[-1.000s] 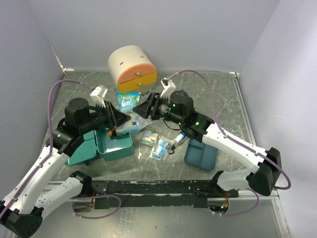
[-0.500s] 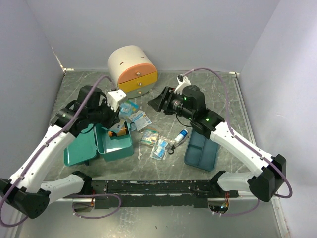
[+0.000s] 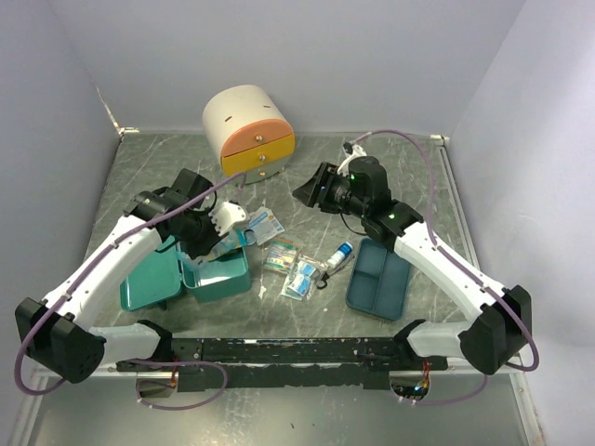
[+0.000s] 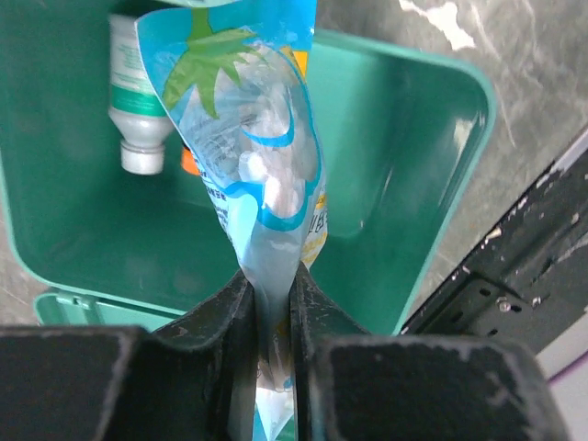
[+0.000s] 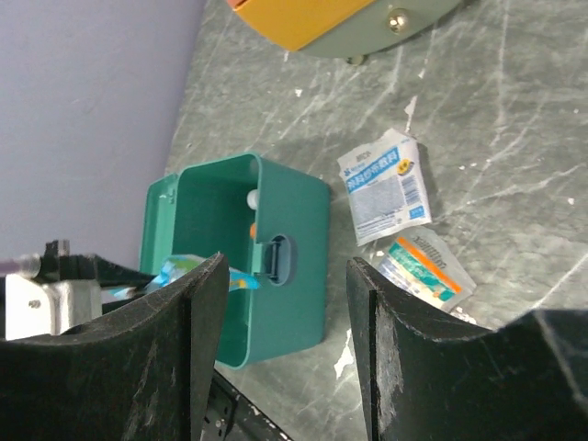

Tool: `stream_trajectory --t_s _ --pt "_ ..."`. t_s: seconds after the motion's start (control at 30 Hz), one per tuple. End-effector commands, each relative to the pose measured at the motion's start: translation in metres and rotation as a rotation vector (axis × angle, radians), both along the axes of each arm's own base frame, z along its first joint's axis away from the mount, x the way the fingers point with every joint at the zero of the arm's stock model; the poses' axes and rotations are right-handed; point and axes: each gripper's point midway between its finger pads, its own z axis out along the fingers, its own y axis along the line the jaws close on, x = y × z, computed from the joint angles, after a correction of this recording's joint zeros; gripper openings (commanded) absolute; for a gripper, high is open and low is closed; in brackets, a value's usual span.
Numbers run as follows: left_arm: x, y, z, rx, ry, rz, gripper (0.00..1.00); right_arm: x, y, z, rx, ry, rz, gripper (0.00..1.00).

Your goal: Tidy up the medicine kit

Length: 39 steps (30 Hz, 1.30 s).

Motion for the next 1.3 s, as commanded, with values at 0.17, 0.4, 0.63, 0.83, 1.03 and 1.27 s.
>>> stream_trajectory --t_s 0.17,0.4,0.63,0.83,1.03,1.27 --pt "-0.02 0.014 -0.021 0.152 0.101 -0.118 0.25 0.017 -0.009 -0.035 -0.018 0.053 -0.003 0.54" --pt "-0.025 0.001 -0.039 0.177 0.183 -0.192 0.24 0.032 -0.015 -0.047 -0.023 0.063 -0.003 0.54" --pt "-0.023 -0.022 -0.06 0.121 0.274 -0.226 0.24 0.047 -0.019 -0.036 0.061 0.078 0.015 0.49" --pt "-0.027 -0.026 -0.07 0.114 0.32 -0.252 0.26 0.053 -0.015 -0.03 0.097 0.075 0.027 0.5" --pt "-0.028 -0.036 -0.078 0.067 0.365 -0.26 0.31 0.061 -0.019 -0.027 0.074 0.055 0.032 0.5" --pt "-0.011 -0.027 -0.084 0.059 0.333 -0.185 0.49 0.067 -0.021 -0.03 0.049 0.053 0.037 0.5"
